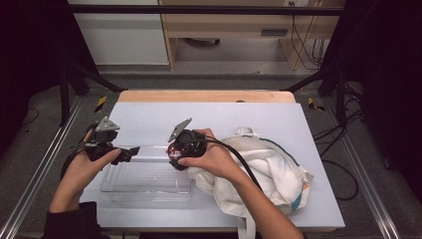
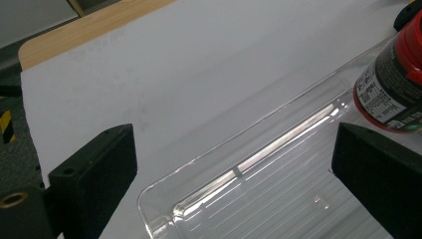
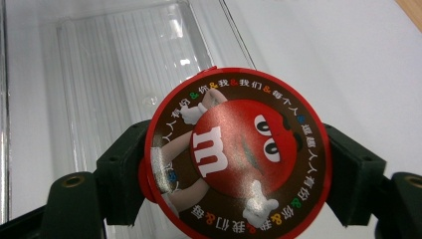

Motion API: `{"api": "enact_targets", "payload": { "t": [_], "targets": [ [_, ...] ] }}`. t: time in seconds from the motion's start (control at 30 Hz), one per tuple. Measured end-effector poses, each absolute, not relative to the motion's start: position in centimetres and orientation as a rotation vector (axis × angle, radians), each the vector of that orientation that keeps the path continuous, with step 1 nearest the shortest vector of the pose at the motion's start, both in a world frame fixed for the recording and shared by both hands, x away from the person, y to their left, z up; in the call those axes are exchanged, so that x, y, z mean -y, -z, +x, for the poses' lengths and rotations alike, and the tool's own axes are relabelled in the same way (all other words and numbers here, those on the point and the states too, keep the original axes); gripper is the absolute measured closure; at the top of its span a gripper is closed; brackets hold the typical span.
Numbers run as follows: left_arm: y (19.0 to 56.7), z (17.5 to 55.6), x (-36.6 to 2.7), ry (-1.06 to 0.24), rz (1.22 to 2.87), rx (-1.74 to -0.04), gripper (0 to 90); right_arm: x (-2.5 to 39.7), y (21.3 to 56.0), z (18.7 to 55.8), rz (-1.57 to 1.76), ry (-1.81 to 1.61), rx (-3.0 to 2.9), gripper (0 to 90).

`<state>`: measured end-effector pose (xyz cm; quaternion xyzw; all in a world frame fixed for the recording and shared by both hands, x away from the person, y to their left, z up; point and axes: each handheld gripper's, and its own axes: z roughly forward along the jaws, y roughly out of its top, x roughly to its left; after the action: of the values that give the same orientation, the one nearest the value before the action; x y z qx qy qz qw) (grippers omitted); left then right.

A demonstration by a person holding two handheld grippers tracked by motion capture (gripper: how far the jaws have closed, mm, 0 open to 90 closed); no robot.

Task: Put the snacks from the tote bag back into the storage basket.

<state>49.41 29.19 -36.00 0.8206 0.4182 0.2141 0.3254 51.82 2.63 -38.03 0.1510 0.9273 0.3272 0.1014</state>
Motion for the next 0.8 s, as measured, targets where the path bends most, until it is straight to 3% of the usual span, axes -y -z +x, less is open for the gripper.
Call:
{"api": "enact_targets", "payload": {
  "t": [0.8],
  "targets": [
    [36.1,49.5,-29.2,-0.558,2.16,-1.095,4.2,-2.4,39.5,51.8,0.44,-0.936,-2.754,24.6]
  ]
}}
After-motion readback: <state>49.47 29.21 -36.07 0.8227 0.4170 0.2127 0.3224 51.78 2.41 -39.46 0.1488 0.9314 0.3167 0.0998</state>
